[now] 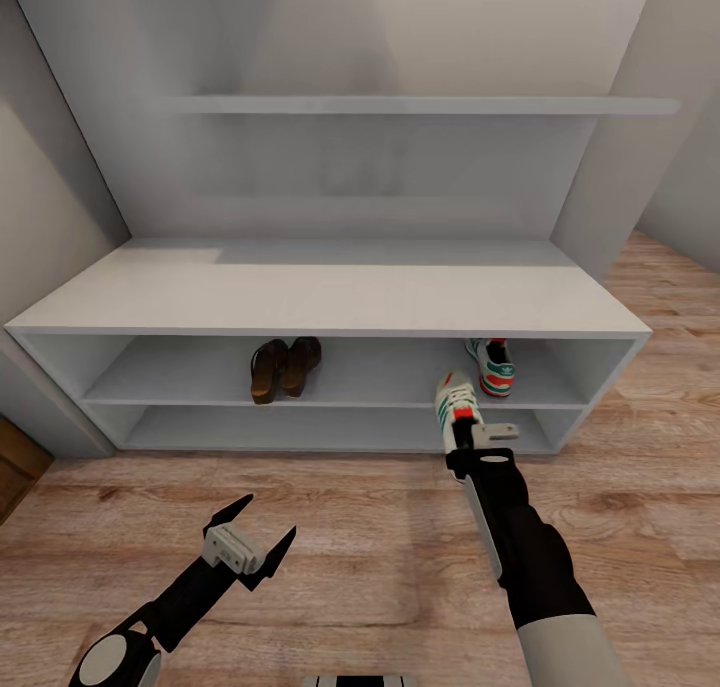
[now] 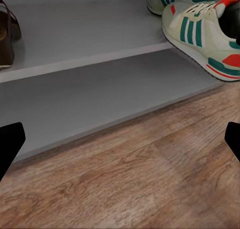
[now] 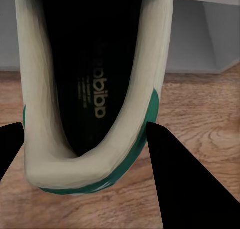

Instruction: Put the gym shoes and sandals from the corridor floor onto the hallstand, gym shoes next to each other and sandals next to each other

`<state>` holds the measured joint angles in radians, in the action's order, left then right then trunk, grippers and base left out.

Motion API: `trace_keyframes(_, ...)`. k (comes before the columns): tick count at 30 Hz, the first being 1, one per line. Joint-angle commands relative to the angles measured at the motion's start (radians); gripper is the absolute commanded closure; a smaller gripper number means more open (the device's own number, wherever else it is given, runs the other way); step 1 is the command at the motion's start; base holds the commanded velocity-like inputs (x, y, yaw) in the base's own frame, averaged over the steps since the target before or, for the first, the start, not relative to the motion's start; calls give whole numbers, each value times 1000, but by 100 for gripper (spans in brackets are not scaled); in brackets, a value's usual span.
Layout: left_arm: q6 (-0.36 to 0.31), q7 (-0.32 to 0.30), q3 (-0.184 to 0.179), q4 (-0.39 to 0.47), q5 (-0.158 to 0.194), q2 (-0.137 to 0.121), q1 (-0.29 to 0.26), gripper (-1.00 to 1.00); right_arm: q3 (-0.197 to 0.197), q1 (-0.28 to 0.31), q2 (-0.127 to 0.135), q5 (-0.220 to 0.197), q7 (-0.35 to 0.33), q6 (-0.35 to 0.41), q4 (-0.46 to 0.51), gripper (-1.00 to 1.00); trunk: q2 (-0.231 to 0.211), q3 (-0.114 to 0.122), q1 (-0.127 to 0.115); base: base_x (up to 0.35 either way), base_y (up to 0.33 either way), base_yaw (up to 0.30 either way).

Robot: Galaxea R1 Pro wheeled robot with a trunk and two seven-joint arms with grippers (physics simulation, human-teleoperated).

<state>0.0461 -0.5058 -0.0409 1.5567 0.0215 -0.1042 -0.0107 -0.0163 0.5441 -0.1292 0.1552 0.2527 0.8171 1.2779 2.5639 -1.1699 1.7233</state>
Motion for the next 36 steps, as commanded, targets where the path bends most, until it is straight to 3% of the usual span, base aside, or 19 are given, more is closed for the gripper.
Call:
trace_keyframes(1, 0, 0, 0, 0, 0, 0, 0, -100, 0, 0, 0, -2, 1, -1, 0, 100, 0, 0, 0, 0, 0, 0)
trace_keyframes(19, 0, 1, 2, 0, 0, 0, 3, -100, 3, 0, 0, -2, 0, -4, 0, 100, 0, 0, 0, 3, 0, 0)
trace_keyframes(36, 1, 2, 1, 0, 0, 0, 3, -100, 4, 13, 0, -2, 0, -5, -28, 100, 0, 0, 0, 97, 0, 0)
